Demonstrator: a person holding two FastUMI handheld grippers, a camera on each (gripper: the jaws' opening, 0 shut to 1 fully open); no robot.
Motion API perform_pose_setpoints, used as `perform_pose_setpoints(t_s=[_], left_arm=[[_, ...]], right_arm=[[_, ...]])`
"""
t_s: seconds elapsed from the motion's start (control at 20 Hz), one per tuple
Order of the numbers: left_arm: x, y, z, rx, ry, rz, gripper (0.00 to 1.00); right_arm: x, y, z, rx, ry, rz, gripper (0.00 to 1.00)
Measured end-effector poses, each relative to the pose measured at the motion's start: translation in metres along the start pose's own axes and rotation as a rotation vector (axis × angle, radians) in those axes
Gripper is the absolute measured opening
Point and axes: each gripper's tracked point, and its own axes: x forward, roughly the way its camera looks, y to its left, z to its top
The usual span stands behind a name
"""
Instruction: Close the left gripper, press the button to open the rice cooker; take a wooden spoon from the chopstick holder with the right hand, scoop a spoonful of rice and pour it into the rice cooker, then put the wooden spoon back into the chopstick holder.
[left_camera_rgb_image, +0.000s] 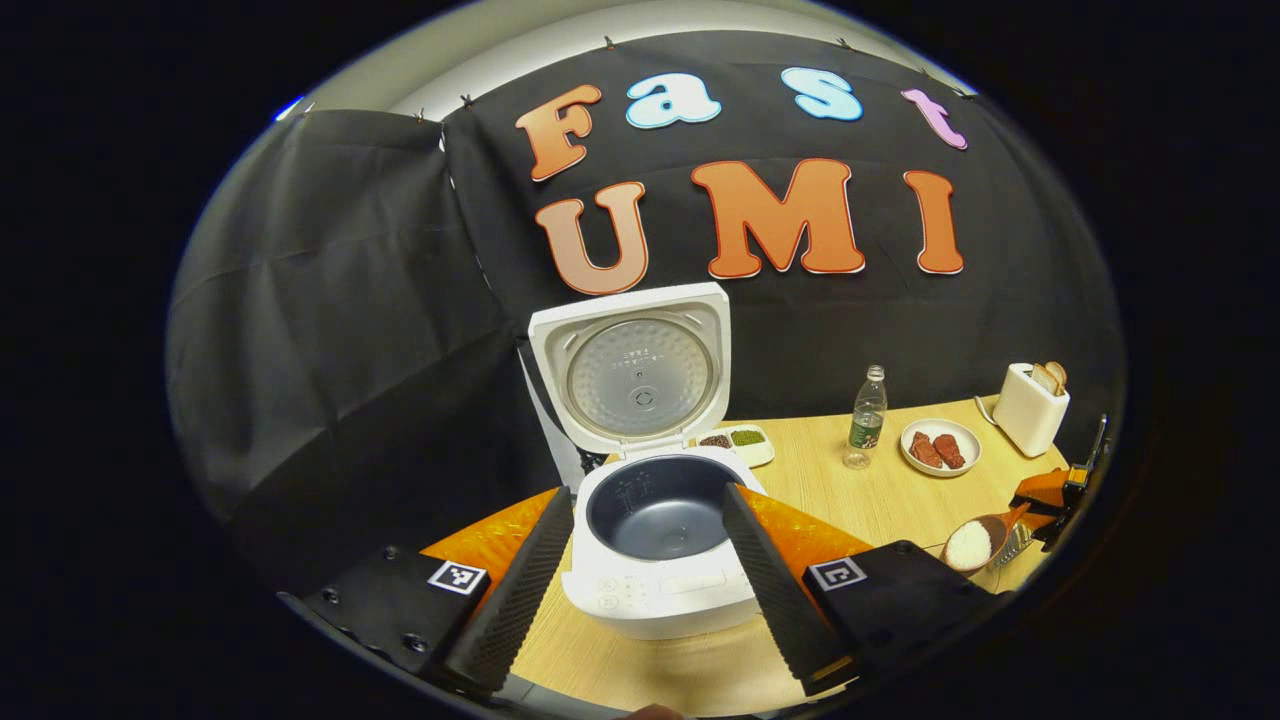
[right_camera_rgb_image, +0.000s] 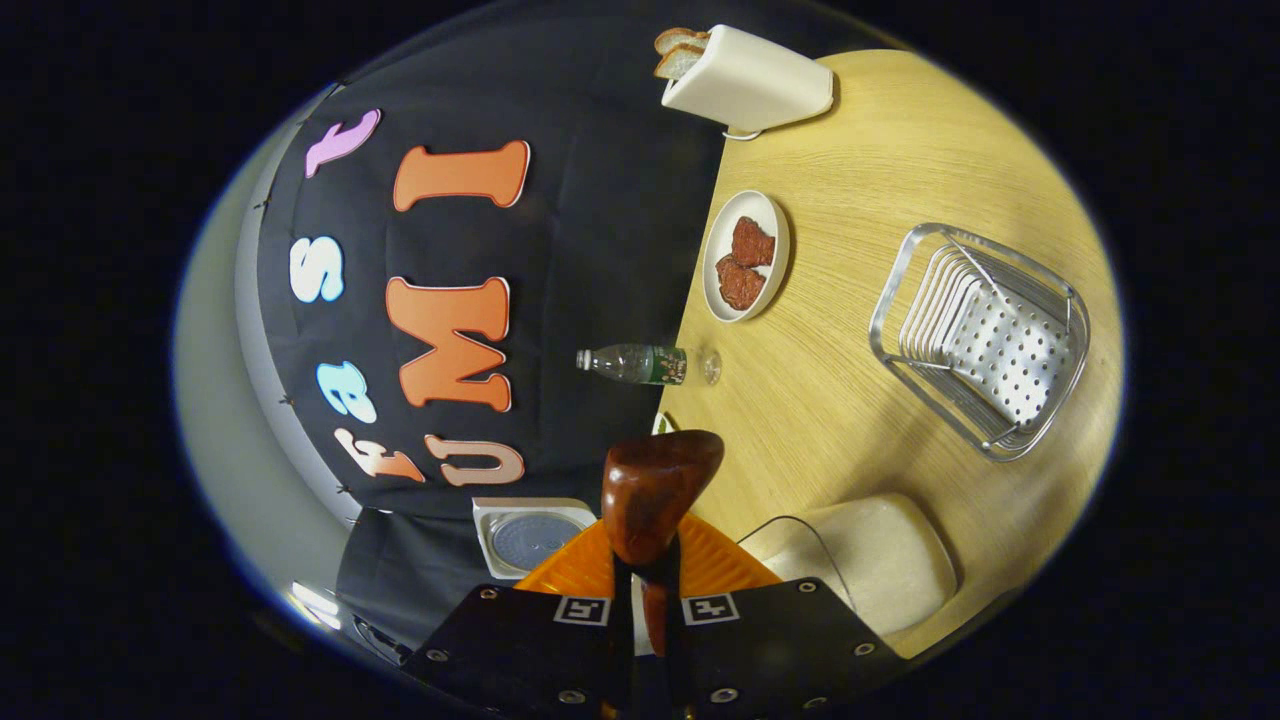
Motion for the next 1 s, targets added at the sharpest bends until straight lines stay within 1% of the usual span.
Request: perform_pose_setpoints(t_s=[0.15, 0.2, 0.25, 0.3, 0.35, 0.4, 0.45, 0.55, 0.6, 0.65, 0.7, 0.75, 0.8, 1.0], left_arm=[[-0.001, 0.009, -0.003, -0.030, 0.000, 0.015, 0.96], [-0.002, 0.015, -0.005, -0.038, -0.001, 0.023, 1.00], [-0.003, 0.020, -0.007, -0.045, -0.001, 0.033, 0.96], [-0.003, 0.026, -0.010, -0.050, -0.002, 0.046, 0.96], [-0.004, 0.034, -0.011, -0.051, -0.006, 0.063, 1.00], [-0.005, 0.042, -0.013, -0.052, -0.010, 0.080, 1.00], [-0.006, 0.047, -0.017, -0.055, -0.015, 0.093, 0.96], [-0.011, 0.057, -0.019, -0.061, -0.032, 0.109, 0.96], [-0.015, 0.062, -0.018, -0.066, -0.051, 0.114, 1.00], [-0.017, 0.068, -0.015, -0.070, -0.072, 0.118, 0.96], [-0.020, 0.073, -0.012, -0.069, -0.096, 0.124, 0.96], [-0.024, 0.077, -0.009, -0.067, -0.121, 0.129, 0.96], [-0.027, 0.083, -0.004, -0.066, -0.148, 0.136, 1.00], [-0.034, 0.108, 0.004, -0.075, -0.220, 0.162, 1.00]], right_arm=[[0.012, 0.034, -0.007, 0.033, 0.029, 0.062, 0.12], [0.016, 0.047, -0.011, 0.050, 0.041, 0.083, 0.12], [0.023, 0.059, -0.015, 0.070, 0.053, 0.101, 0.12], [0.029, 0.071, -0.021, 0.089, 0.067, 0.118, 0.12], [0.038, 0.081, -0.027, 0.102, 0.081, 0.128, 0.12], [0.045, 0.092, -0.035, 0.102, 0.095, 0.134, 0.12], [0.055, 0.099, -0.042, 0.098, 0.108, 0.134, 0.12], [0.073, 0.115, -0.058, 0.081, 0.140, 0.134, 0.12], [0.082, 0.125, -0.068, 0.075, 0.158, 0.136, 0.12], [0.093, 0.131, -0.077, 0.071, 0.178, 0.139, 0.12], [0.103, 0.138, -0.088, 0.064, 0.197, 0.139, 0.12], [0.115, 0.143, -0.098, 0.055, 0.216, 0.138, 0.12], [0.123, 0.148, -0.108, 0.041, 0.233, 0.137, 0.12], [0.159, 0.162, -0.144, 0.012, 0.285, 0.138, 0.12]])
